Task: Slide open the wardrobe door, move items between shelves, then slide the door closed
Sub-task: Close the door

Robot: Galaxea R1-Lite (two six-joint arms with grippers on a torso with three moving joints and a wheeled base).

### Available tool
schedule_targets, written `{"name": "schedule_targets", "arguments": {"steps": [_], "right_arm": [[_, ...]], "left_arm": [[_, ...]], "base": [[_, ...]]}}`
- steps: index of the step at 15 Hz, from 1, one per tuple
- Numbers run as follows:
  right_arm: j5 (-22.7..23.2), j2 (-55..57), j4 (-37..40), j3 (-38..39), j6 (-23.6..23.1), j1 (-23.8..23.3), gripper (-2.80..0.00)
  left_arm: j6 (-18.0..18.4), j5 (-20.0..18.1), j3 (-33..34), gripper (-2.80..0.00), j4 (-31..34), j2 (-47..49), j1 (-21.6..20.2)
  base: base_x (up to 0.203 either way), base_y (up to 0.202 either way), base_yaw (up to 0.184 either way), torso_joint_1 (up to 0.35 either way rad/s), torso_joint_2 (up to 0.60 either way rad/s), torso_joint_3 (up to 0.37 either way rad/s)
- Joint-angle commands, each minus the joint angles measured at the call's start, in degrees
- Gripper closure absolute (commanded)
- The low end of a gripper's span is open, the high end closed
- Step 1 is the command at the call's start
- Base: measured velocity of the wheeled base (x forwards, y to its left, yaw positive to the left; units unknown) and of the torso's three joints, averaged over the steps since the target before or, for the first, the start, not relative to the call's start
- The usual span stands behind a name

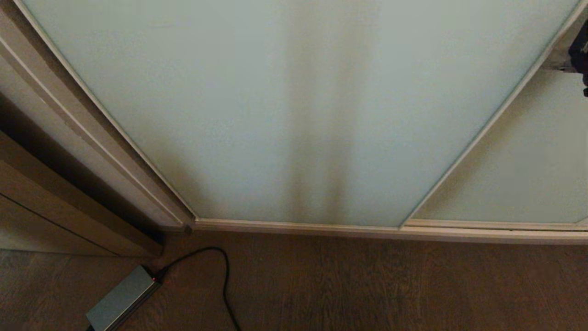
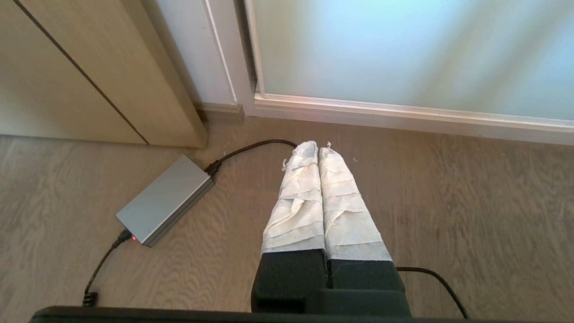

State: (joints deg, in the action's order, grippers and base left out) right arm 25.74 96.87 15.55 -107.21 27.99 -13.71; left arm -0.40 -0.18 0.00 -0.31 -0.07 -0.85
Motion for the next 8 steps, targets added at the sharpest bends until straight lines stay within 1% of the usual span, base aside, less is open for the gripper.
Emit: {"name": "schedule_targets", "arguments": {"steps": [1, 3, 6, 8], "right_arm": [[-0.08, -0.88, -0.17, 1.04, 0.13, 0.09, 0.00], [-0.08, -0.59, -0.26, 1.21, 0.01, 0.54, 0.00], [-0.39, -0.48, -0.35, 1.17, -0.13, 2.60, 0.00], [-2.70, -0.04, -0.35, 1.03, -0.13, 3.92, 0.00]], "left_arm": [[-0.04, 0.01, 0.00, 0.00, -0.04, -0.01, -0.03], [-0.04, 0.01, 0.00, 0.00, -0.04, 0.04, -0.03], [-0.04, 0.01, 0.00, 0.00, -0.04, 0.00, -0.03], [-0.04, 0.01, 0.00, 0.00, -0.04, 0.05, -0.03]], "base": [[0.000, 0.000, 0.000, 0.000, 0.00, 0.000], [0.000, 0.000, 0.000, 0.000, 0.00, 0.000], [0.000, 0.000, 0.000, 0.000, 0.00, 0.000], [0.000, 0.000, 0.000, 0.000, 0.00, 0.000]]}}
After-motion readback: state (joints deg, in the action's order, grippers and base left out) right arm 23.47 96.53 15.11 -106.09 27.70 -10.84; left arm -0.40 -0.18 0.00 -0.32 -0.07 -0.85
